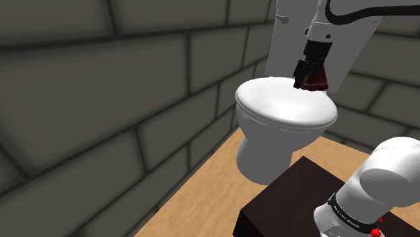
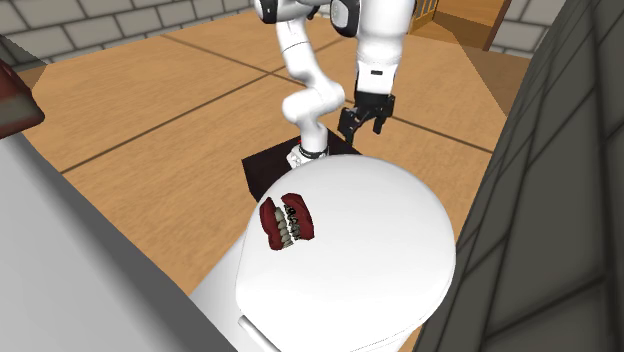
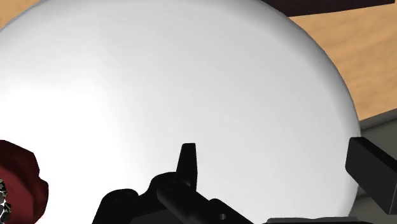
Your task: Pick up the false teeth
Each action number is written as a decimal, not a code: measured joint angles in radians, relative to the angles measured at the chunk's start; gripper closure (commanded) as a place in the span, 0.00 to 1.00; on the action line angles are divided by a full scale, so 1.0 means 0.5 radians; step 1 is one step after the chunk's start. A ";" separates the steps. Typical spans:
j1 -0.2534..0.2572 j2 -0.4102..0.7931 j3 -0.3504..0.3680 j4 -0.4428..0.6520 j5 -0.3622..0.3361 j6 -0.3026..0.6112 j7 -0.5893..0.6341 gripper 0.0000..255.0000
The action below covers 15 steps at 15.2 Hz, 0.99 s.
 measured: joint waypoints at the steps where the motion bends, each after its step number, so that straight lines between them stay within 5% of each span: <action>1: -0.011 0.044 -0.033 0.048 -0.021 -0.017 -0.039 0.00; 15: -0.150 0.844 -0.527 0.939 -0.185 -0.249 -0.698 0.00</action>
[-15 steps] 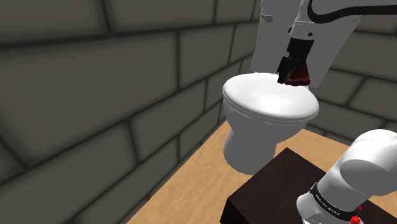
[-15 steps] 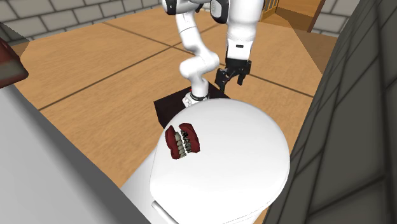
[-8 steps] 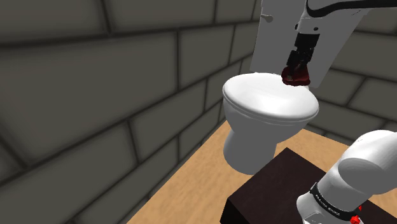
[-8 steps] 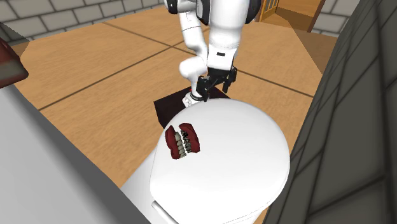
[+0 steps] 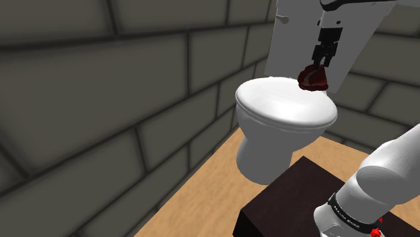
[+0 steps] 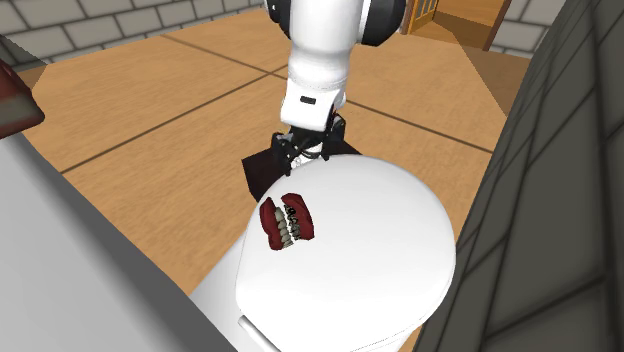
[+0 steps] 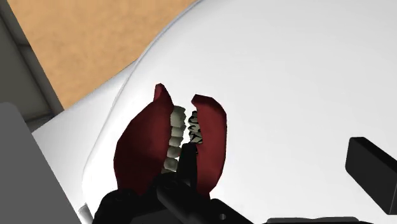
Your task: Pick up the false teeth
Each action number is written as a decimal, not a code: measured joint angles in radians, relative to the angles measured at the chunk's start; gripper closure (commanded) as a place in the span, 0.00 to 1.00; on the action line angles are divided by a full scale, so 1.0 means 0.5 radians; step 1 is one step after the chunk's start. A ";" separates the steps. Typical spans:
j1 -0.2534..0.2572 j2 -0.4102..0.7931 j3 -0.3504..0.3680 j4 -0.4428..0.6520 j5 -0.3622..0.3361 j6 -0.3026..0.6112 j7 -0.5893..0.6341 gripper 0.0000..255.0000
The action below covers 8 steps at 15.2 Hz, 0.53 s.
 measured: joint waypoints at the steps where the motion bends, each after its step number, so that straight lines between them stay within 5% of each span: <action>1: -0.013 0.071 -0.034 0.085 0.005 -0.024 -0.054 0.00; 8: -0.156 0.629 -0.233 0.721 0.126 -0.182 -0.426 0.00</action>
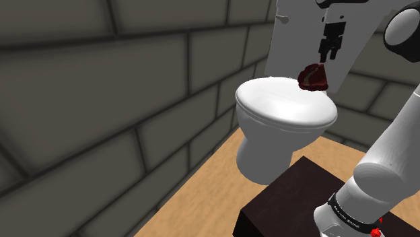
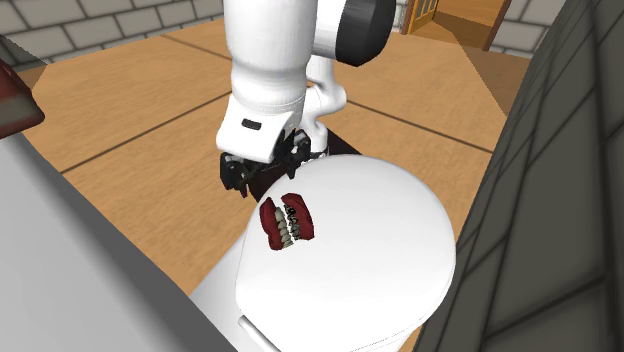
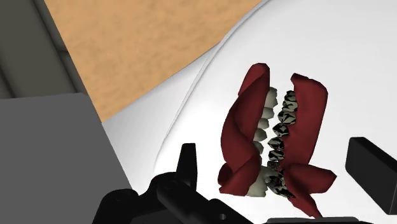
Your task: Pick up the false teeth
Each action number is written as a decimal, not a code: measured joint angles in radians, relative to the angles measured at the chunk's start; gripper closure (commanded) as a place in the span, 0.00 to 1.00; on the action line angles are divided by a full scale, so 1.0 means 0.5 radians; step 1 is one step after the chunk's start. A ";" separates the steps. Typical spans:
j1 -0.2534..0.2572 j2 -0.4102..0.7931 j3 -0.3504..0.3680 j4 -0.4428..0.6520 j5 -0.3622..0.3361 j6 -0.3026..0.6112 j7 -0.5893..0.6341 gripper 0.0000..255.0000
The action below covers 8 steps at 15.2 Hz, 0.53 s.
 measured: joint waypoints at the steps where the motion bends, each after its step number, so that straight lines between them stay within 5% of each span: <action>1: -0.010 0.022 -0.007 0.014 0.005 0.004 -0.016 0.00; 8: -0.008 -0.006 -0.007 -0.179 -0.012 0.169 0.005 0.00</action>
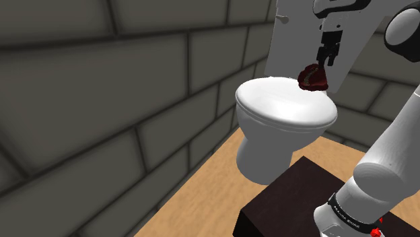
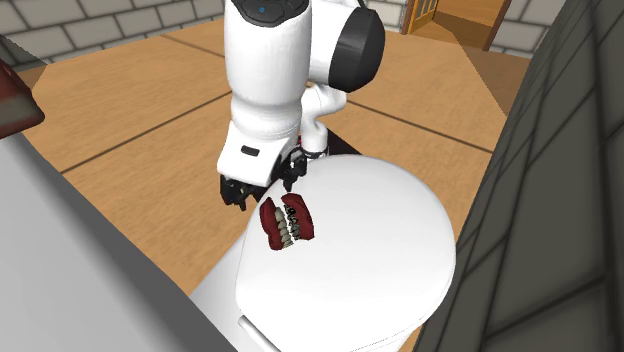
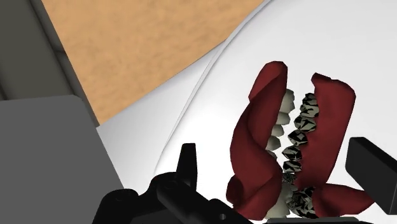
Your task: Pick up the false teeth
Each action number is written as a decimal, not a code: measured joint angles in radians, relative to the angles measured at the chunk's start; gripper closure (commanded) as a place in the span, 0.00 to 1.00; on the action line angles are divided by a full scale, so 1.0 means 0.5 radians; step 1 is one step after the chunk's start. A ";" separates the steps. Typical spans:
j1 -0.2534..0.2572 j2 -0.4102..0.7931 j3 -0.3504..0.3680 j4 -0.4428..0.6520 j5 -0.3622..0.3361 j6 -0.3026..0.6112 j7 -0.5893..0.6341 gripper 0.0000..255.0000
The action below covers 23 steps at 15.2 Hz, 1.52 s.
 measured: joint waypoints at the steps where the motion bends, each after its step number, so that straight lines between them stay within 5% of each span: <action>1: 0.000 0.000 0.000 -0.012 0.000 0.012 0.002 1.00; 13: -0.001 0.004 -0.001 0.008 0.002 -0.002 -0.002 1.00; 23: -0.031 0.108 -0.016 0.390 0.048 -0.289 -0.077 1.00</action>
